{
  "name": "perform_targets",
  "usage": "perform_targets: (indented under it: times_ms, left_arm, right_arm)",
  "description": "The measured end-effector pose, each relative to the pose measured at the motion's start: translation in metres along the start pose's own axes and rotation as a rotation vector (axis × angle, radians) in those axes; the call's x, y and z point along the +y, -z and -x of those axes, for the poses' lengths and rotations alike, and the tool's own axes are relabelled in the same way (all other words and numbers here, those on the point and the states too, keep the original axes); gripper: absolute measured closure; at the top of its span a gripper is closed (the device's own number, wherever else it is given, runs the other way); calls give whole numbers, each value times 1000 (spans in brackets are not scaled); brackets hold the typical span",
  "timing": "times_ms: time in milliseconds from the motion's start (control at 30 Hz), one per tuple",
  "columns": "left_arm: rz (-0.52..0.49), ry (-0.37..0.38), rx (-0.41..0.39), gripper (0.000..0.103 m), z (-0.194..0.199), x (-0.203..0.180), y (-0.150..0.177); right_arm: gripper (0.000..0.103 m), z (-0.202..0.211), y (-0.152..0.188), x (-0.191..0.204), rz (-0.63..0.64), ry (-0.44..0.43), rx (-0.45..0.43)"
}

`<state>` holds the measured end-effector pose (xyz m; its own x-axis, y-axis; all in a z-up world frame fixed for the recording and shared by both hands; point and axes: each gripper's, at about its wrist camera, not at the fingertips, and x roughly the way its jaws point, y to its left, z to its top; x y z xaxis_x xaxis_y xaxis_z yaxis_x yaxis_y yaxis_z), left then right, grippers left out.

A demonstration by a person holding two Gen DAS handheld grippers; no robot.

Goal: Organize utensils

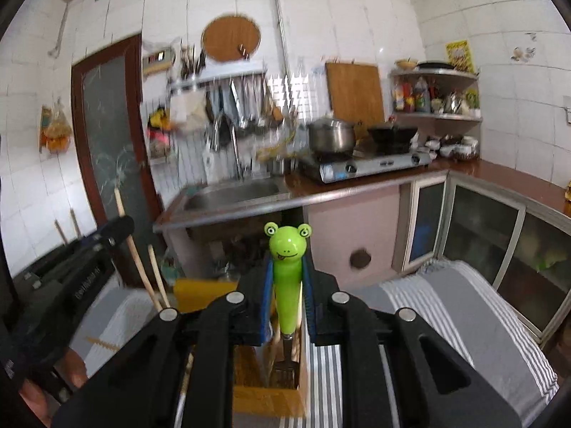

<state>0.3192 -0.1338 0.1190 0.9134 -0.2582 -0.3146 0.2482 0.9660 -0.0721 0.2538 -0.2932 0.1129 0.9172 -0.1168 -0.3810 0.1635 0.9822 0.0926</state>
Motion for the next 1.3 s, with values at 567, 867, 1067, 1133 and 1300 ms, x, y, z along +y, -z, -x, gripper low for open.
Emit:
perform_targets:
  times_ms: [567,867,1067,1133,1300]
  left_arm:
    - [0,-20,-29,5,184,47,83]
    - [-41,-73,-28,5,241,57,171]
    - [-80,-98,-82,5,255,57,202]
    - [-84,-101,-88,5,255,57,206]
    - [-39,-90,-71,5,249,66,206]
  right_arm:
    - [5,144,103,-14,50,18,-29]
    - [5,197,184,-7,21,0,-34]
    - [5,206,208,-5,19,1,-61]
    - [5,209,208,-2,39,-2,-81]
    - [5,215,212,7,86,13,-116]
